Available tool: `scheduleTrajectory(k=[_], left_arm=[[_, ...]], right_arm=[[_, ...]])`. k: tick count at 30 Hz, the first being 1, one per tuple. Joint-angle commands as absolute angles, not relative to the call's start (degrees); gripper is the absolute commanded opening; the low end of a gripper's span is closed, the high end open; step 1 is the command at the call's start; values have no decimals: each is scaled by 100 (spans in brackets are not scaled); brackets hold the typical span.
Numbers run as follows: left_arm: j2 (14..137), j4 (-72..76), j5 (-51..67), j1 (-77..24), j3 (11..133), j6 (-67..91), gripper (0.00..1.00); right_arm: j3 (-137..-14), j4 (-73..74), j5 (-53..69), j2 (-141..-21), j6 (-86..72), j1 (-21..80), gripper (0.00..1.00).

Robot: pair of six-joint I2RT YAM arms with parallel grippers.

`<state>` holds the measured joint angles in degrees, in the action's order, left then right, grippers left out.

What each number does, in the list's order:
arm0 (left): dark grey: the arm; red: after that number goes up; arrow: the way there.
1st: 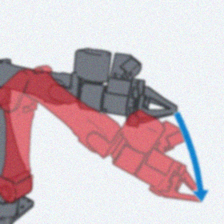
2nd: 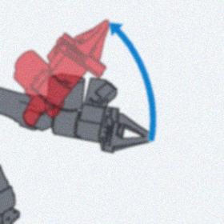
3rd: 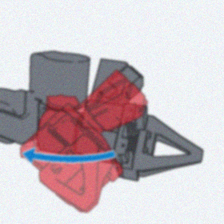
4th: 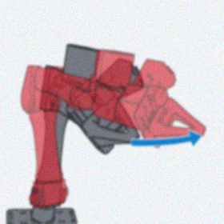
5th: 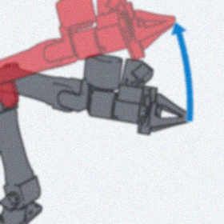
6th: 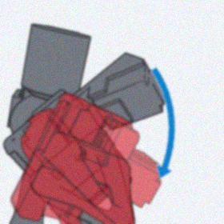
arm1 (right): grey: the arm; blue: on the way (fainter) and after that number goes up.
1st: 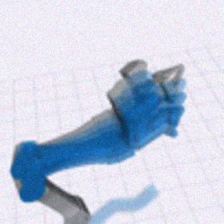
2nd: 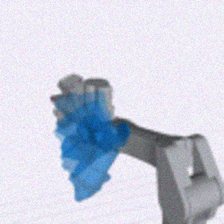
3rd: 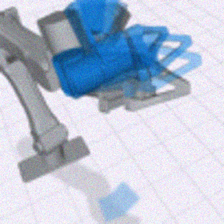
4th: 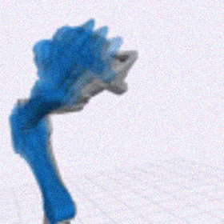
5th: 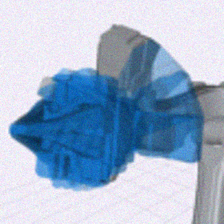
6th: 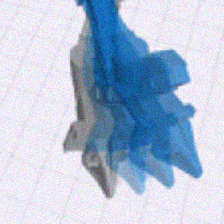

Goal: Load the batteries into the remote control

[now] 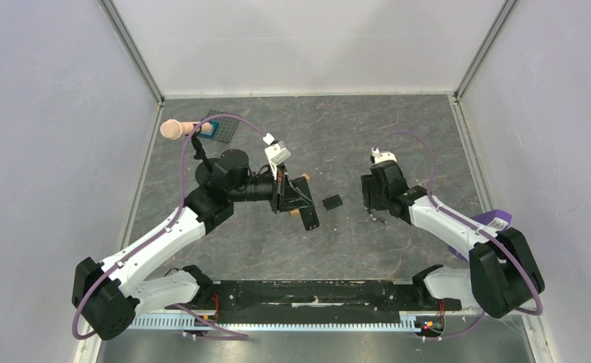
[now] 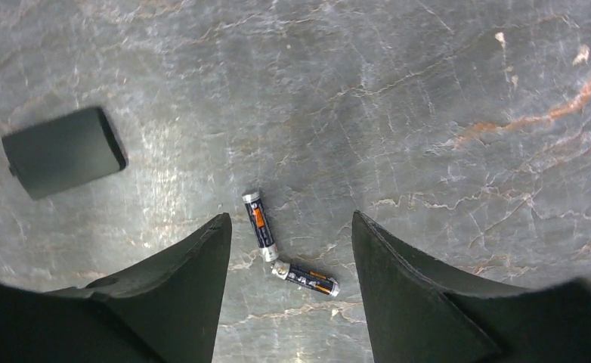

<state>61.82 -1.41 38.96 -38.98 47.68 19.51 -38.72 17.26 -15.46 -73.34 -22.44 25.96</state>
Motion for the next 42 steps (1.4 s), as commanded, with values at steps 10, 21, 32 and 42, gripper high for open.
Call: scheduleTrajectory(k=[10, 21, 32, 42], left_arm=[[6097, -558, 4506, -3902, 5216, 1188, 2], [6117, -642, 4415, -3902, 5247, 1159, 2], [6240, -713, 4368, -3902, 5338, 1081, 2], [6346, -826, 4342, -3903, 5423, 1019, 2]], right_arm=[[-3577, 1795, -328, -7061, 372, 2575, 60], [-3150, 1466, -787, -6947, 813, 2583, 57], [-3516, 1698, -1005, -7662, 941, 2689, 31], [-3863, 2202, -1422, -8062, 97, 2629, 41]])
